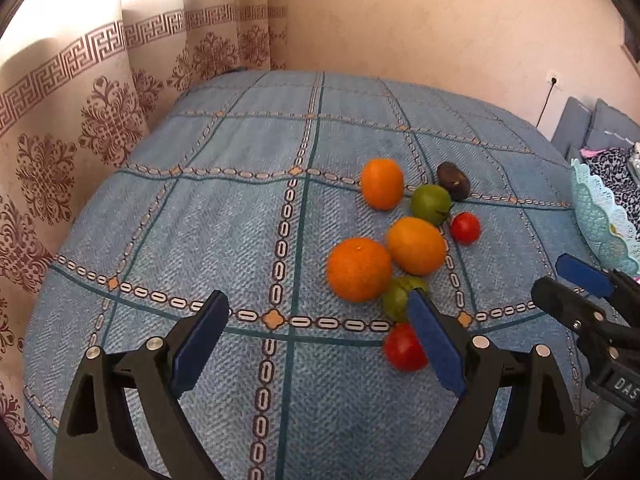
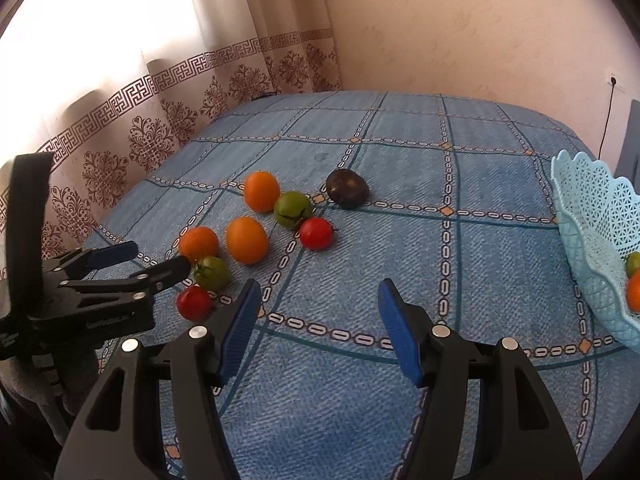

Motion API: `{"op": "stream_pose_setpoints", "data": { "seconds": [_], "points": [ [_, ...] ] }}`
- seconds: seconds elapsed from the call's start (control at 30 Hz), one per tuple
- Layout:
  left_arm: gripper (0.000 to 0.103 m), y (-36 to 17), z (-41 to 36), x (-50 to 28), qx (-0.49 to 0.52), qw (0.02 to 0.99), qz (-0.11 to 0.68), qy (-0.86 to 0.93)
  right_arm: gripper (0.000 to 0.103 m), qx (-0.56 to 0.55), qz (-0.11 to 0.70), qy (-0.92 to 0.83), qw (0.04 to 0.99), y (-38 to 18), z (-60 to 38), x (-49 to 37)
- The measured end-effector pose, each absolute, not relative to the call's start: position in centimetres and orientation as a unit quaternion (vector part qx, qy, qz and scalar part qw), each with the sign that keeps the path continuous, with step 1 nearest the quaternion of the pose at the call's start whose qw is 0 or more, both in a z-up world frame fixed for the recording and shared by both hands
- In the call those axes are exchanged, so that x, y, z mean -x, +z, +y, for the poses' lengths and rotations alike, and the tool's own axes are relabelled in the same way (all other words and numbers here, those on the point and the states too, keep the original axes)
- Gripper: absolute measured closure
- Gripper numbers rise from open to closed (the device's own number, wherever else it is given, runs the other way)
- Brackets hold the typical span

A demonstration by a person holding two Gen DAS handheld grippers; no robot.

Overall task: Organize fruits
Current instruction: 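Move both open tools back over the remaining fruit, then grasp the large orange with the left tool while the right tool grasps a green tomato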

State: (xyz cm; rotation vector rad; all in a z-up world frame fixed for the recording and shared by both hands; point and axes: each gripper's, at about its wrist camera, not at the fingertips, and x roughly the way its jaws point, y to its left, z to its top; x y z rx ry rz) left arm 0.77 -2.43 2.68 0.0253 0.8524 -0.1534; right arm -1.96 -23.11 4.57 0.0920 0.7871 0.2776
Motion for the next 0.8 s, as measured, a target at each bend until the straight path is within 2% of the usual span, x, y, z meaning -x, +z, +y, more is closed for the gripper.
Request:
{"op": "stream_pose_setpoints", "data": {
  "seconds": [0.5,0.7,0.8],
  "points": [
    [0.032,2.6,-3.0,-3.1,0.007,0.895,0.416,-0.161,0.040,-0.040,0.397,0.144,0.905,3.6,-22.0,1.8],
    [0.031,2.7,-2.8,-2.8,0.003,0.898,0.414,-0.152,0.040,-0.038,0.401,0.147,0.903,3.5,-21.6,1.7],
    [0.024,2.6,-1.7,-2.9,-0.003,0.901,0.413,-0.137,0.040,-0.037,0.401,0.150,0.903,3.5,-21.4,1.7]
  ]
}}
